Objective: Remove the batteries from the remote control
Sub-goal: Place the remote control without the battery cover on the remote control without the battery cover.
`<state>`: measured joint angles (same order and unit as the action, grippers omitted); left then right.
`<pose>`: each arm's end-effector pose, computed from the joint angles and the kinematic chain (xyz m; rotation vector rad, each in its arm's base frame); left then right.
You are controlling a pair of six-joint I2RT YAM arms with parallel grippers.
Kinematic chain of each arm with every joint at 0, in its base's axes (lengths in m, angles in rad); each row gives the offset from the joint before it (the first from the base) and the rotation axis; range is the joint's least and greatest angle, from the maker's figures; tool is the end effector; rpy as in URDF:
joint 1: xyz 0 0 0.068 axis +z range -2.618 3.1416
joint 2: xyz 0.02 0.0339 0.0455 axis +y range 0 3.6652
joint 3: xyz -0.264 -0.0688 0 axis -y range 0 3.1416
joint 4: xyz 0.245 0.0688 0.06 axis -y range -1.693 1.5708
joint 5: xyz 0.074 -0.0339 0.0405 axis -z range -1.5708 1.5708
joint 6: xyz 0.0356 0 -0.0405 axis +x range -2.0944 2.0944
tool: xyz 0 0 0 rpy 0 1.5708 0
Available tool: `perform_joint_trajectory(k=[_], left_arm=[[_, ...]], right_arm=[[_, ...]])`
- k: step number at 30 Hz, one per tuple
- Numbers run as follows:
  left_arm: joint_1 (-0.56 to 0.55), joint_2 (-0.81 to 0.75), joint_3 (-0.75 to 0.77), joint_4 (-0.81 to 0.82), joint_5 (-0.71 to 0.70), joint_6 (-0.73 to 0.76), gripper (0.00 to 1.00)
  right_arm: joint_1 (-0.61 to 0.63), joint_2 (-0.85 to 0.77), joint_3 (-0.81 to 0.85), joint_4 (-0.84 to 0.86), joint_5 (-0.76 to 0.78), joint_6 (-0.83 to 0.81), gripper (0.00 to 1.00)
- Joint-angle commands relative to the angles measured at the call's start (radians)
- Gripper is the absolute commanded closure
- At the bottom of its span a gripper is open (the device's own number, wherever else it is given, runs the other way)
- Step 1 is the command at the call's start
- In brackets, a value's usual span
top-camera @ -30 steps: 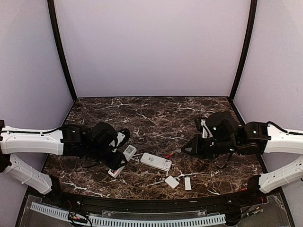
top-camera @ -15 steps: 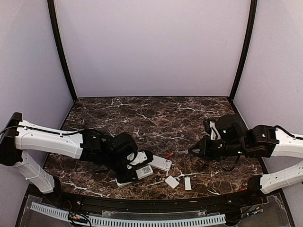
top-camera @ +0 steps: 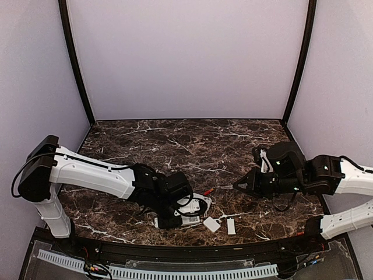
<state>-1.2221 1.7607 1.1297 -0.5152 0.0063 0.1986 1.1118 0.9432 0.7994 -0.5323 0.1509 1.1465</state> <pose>0.1188 -0.3273 0.1768 1.8006 2.0905 -0.2988 0.0939 0.1780 0.2831 0.1315 2.4512 0.9848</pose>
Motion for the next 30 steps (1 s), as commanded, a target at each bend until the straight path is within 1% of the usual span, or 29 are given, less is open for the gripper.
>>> perform_joint_trajectory(k=[1,4,6,7,10,12,14,16,18,19,20,21,22,23,24,25,26,27,28,29,30], left_arm=[[-0.01,0.031,0.034,-0.042,-0.037,0.062,0.71],[-0.01,0.038,0.034,-0.035,-0.044,0.064,0.68],[-0.01,0.041,0.036,-0.033,-0.043,0.058,0.61],[-0.01,0.041,0.04,-0.032,-0.044,0.048,0.56],[-0.01,0.037,0.041,-0.025,-0.053,0.022,0.48],[-0.01,0.022,0.038,-0.006,-0.074,-0.011,0.39],[-0.01,-0.007,0.027,0.02,-0.086,-0.056,0.34],[-0.009,-0.056,0.004,0.057,-0.095,-0.108,0.31],[-0.005,-0.145,-0.029,0.088,-0.107,-0.192,0.29],[-0.001,-0.172,-0.053,0.102,-0.107,-0.261,0.29],[0.013,-0.227,-0.067,0.107,-0.09,-0.302,0.29],[0.021,-0.255,-0.097,0.122,-0.08,-0.394,0.29],[0.041,-0.314,-0.136,0.131,-0.065,-0.443,0.31],[0.05,-0.342,-0.158,0.143,-0.058,-0.546,0.32],[0.071,-0.402,-0.2,0.147,-0.043,-0.598,0.34],[0.083,-0.429,-0.225,0.156,-0.033,-0.713,0.35],[0.107,-0.486,-0.28,0.163,0.006,-0.768,0.37],[0.132,-0.513,-0.311,0.187,0.053,-0.884,0.37],[0.142,-0.564,-0.379,0.225,0.073,-0.991,0.39],[0.154,-0.591,-0.414,0.247,0.101,-1.035,0.41],[0.159,-0.644,-0.484,0.287,0.11,-1.118,0.41]], right_arm=[[-0.01,-0.003,-0.011,0.005,0.01,0.008,1.0],[-0.01,-0.005,-0.014,0.006,0.011,0.011,1.0],[-0.01,-0.005,-0.014,0.008,0.01,0.012,1.0],[-0.01,-0.005,-0.014,0.008,0.01,0.012,1.0],[-0.011,-0.004,-0.011,0.005,0.009,0.009,1.0],[-0.013,-0.004,-0.011,0.004,0.01,0.007,1.0],[-0.013,-0.002,-0.007,0.004,0.008,0.004,1.0],[-0.014,0.002,-0.001,0.006,0.004,-0.006,1.0],[-0.012,0.007,0.01,0.003,-0.003,-0.017,1.0],[-0.013,0.011,0.015,0.007,-0.008,-0.023,1.0],[-0.012,0.015,0.018,0.016,-0.014,-0.03,1.0],[-0.012,0.022,0.017,0.031,-0.023,-0.037,1.0],[-0.013,0.034,0.014,0.052,-0.036,-0.042,1.0],[-0.012,0.044,0.011,0.075,-0.054,-0.046,1.0],[-0.012,0.068,0.009,0.111,-0.074,-0.051,1.0],[-0.01,0.09,0.01,0.133,-0.097,-0.056,1.0],[-0.008,0.117,0.015,0.149,-0.115,-0.059,1.0],[-0.003,0.145,0.022,0.16,-0.13,-0.061,1.0],[0.002,0.173,0.031,0.169,-0.141,-0.064,1.0],[0.009,0.199,0.043,0.181,-0.146,-0.067,1.0],[0.016,0.223,0.051,0.194,-0.158,-0.07,1.0]])
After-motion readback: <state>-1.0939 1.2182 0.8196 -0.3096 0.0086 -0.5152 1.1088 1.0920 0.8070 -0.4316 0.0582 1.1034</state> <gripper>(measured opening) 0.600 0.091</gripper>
